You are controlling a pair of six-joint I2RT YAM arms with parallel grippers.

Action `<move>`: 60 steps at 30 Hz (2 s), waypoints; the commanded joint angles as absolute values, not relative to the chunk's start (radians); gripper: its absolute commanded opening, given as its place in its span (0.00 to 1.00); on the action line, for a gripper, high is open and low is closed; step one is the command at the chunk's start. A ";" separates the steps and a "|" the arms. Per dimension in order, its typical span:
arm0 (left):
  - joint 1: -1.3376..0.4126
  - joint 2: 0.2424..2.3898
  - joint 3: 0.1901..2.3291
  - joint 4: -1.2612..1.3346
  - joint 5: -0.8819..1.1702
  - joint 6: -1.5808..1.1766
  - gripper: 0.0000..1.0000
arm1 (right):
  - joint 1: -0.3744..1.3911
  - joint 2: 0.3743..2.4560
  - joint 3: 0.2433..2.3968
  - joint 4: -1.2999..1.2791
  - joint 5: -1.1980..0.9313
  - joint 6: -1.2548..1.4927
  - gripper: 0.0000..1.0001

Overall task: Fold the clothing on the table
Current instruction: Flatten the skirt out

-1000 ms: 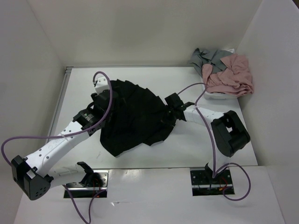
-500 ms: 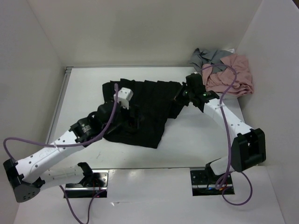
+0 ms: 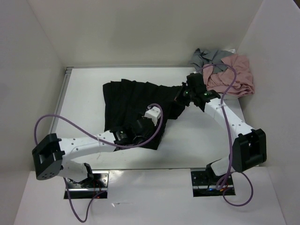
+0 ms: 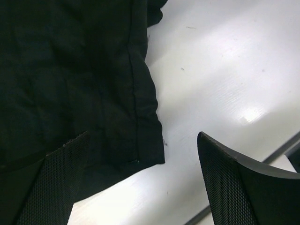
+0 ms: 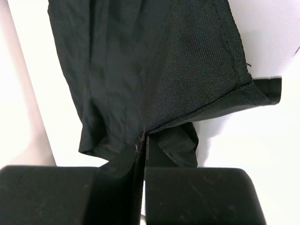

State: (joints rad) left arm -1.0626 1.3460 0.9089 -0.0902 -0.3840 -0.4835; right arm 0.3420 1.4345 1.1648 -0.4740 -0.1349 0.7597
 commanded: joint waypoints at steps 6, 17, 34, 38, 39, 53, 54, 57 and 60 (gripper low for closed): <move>-1.084 1.485 0.859 0.071 -0.420 -0.587 0.98 | 0.282 1.414 1.241 -0.500 -0.156 0.723 0.00; -1.104 1.669 0.868 0.028 -0.534 -0.676 0.87 | 0.264 1.405 1.221 -0.500 -0.166 0.713 0.00; -1.104 1.767 0.893 0.072 -0.489 -0.673 0.43 | 0.245 1.405 1.212 -0.500 -0.184 0.695 0.00; -1.104 1.778 0.893 0.072 -0.480 -0.673 0.37 | 0.245 1.396 1.203 -0.500 -0.184 0.695 0.00; -1.104 1.778 0.902 0.072 -0.470 -0.673 0.28 | 0.245 1.396 1.203 -0.500 -0.184 0.695 0.00; -1.114 1.649 0.982 -0.067 -0.500 -0.677 0.00 | 0.245 1.396 1.175 -0.491 -0.184 0.695 0.00; -1.114 1.635 0.998 -0.077 -0.485 -0.676 0.00 | 0.245 1.396 1.175 -0.491 -0.184 0.695 0.00; -1.114 1.591 1.031 -0.120 -0.459 -0.655 0.00 | 0.245 1.396 1.175 -0.491 -0.184 0.695 0.00; -1.114 1.549 1.060 -0.164 -0.459 -0.635 0.00 | 0.245 1.396 1.175 -0.491 -0.193 0.695 0.00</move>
